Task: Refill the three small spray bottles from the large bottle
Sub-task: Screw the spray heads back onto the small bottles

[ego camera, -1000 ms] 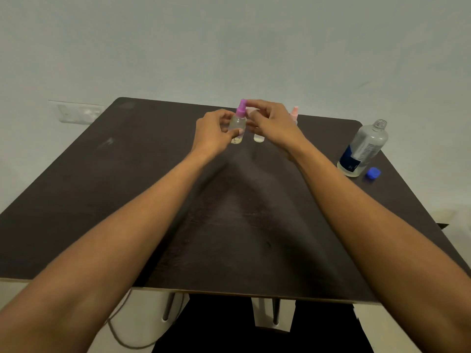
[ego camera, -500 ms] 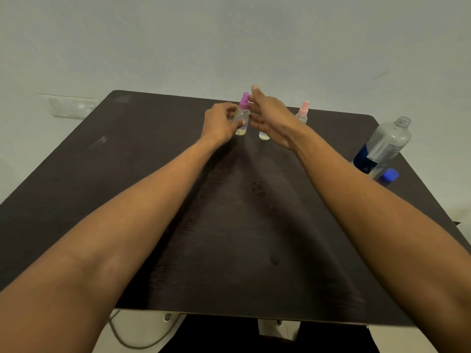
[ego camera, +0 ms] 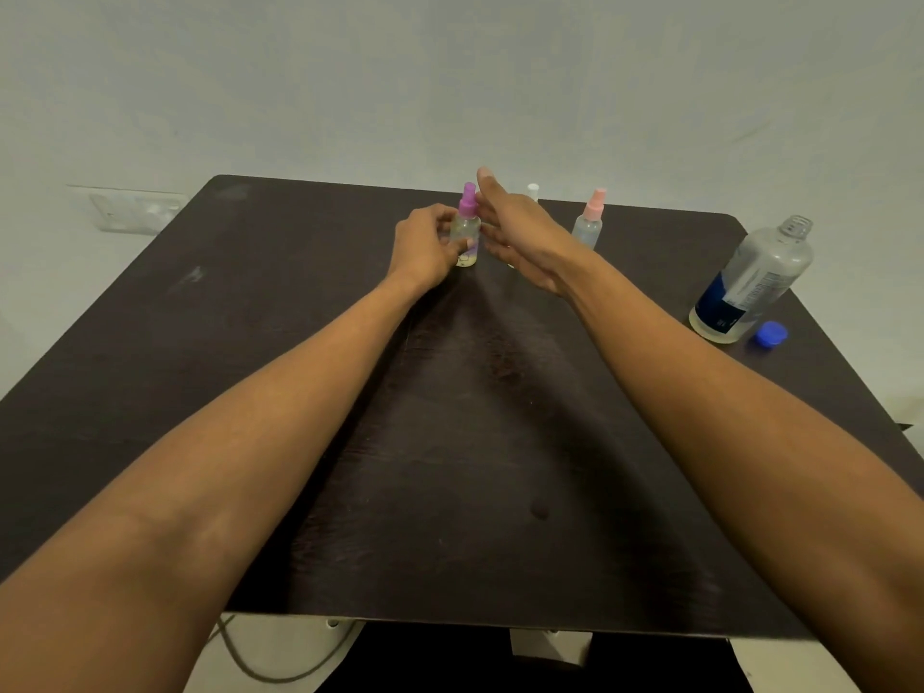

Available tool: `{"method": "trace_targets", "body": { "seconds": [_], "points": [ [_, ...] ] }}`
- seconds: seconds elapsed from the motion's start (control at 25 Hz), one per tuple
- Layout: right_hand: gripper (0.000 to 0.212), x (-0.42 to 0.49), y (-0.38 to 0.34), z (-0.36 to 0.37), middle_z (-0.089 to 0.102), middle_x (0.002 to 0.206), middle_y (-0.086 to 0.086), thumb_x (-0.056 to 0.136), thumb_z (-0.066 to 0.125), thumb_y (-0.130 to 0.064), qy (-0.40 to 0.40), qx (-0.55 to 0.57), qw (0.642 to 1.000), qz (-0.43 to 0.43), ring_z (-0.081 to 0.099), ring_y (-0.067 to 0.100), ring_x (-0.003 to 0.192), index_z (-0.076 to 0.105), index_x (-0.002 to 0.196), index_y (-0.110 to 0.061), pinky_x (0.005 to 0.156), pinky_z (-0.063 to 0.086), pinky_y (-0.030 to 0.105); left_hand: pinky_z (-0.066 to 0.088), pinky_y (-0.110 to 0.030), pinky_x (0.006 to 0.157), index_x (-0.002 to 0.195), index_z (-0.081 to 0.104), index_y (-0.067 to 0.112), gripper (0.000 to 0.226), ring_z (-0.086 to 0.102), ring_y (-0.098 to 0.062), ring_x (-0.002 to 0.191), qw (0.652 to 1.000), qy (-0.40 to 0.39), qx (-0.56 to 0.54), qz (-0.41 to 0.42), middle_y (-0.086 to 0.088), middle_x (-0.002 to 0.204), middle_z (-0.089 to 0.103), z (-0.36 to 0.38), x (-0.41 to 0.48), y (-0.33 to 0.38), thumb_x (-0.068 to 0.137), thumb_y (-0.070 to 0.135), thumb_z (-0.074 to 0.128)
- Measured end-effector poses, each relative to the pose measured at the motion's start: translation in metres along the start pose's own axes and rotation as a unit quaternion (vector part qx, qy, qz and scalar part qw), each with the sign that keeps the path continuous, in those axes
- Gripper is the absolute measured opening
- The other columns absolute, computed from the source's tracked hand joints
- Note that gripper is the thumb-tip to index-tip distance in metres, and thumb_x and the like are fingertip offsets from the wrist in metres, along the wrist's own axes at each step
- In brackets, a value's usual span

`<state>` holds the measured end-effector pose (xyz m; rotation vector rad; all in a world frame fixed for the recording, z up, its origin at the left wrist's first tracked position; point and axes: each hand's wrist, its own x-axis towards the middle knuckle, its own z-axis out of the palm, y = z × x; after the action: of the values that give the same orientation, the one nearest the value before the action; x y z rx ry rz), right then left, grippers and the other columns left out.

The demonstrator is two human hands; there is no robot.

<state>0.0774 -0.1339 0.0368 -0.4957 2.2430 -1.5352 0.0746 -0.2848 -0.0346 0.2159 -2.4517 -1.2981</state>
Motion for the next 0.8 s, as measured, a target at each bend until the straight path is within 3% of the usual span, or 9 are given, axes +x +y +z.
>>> {"method": "trace_targets", "body": {
  "seconds": [0.12,0.2,0.32,0.4,0.6,0.72,0.8],
  "points": [
    [0.065,-0.001,0.002,0.002,0.067,0.122,-0.007,0.113,0.028,-0.049,-0.002,0.013,1.0,-0.002,0.067,0.0,0.082,0.051,0.147,0.001,0.07,0.052,0.01,0.053,-0.021,0.095,0.132,0.067,0.011,0.044,0.068,-0.007,0.1,1.0,-0.003,0.004,-0.008,-0.002,0.121,0.074,0.0,-0.001,0.001,0.091,0.016,0.081],
    [0.061,-0.005,0.002,0.002,0.069,0.112,-0.009,0.113,0.03,-0.05,-0.006,0.023,1.0,-0.005,0.069,-0.001,0.091,0.053,0.146,-0.005,0.087,0.053,0.015,0.053,-0.021,0.099,0.137,0.064,0.009,0.052,0.07,-0.01,0.108,1.0,-0.004,-0.001,-0.013,-0.003,0.127,0.073,-0.001,-0.002,0.001,0.09,0.017,0.083],
    [0.057,-0.019,0.004,-0.002,0.058,0.149,0.0,0.113,0.035,-0.049,0.002,0.013,0.999,-0.035,0.056,0.01,0.131,0.048,0.154,-0.011,0.111,0.042,0.027,0.054,-0.032,0.106,0.146,0.056,0.01,0.069,0.068,-0.014,0.121,1.0,0.009,0.0,-0.012,-0.004,0.137,0.069,-0.005,-0.011,0.005,0.086,0.023,0.087],
    [0.054,-0.038,0.005,-0.011,0.049,0.159,0.002,0.112,0.041,-0.047,0.02,0.011,0.998,-0.059,0.048,0.013,0.14,0.046,0.156,-0.016,0.119,0.04,0.033,0.056,-0.034,0.104,0.144,0.057,0.015,0.066,0.068,-0.013,0.118,0.999,0.042,0.005,0.009,0.0,0.136,0.068,-0.011,-0.022,0.015,0.087,0.03,0.085],
    [0.038,-0.109,0.009,-0.056,0.067,0.135,-0.006,0.106,0.059,-0.039,0.117,0.014,0.984,-0.135,0.065,0.008,0.125,0.062,0.14,-0.022,0.102,0.059,0.036,0.059,-0.027,0.094,0.126,0.064,0.026,0.039,0.069,-0.006,0.106,0.993,0.086,-0.046,0.072,0.012,0.123,0.068,-0.027,-0.073,0.072,0.092,0.034,0.079],
    [0.031,-0.167,0.021,-0.083,0.071,0.129,-0.005,0.105,0.063,-0.029,0.186,0.031,0.966,-0.177,0.068,0.011,0.122,0.066,0.135,-0.021,0.098,0.061,0.037,0.054,-0.009,0.083,0.129,0.061,0.025,0.04,0.069,0.001,0.103,0.99,0.061,-0.087,0.095,0.014,0.121,0.068,-0.025,-0.117,0.114,0.093,0.031,0.077],
    [0.029,-0.207,0.034,-0.094,0.073,0.127,-0.004,0.105,0.064,-0.023,0.233,0.042,0.952,-0.194,0.069,0.012,0.121,0.067,0.134,-0.019,0.097,0.061,0.035,0.051,-0.005,0.079,0.131,0.061,0.025,0.04,0.068,0.003,0.104,0.986,0.04,-0.113,0.117,0.015,0.122,0.069,-0.018,-0.147,0.134,0.094,0.028,0.077]
  ]
}}
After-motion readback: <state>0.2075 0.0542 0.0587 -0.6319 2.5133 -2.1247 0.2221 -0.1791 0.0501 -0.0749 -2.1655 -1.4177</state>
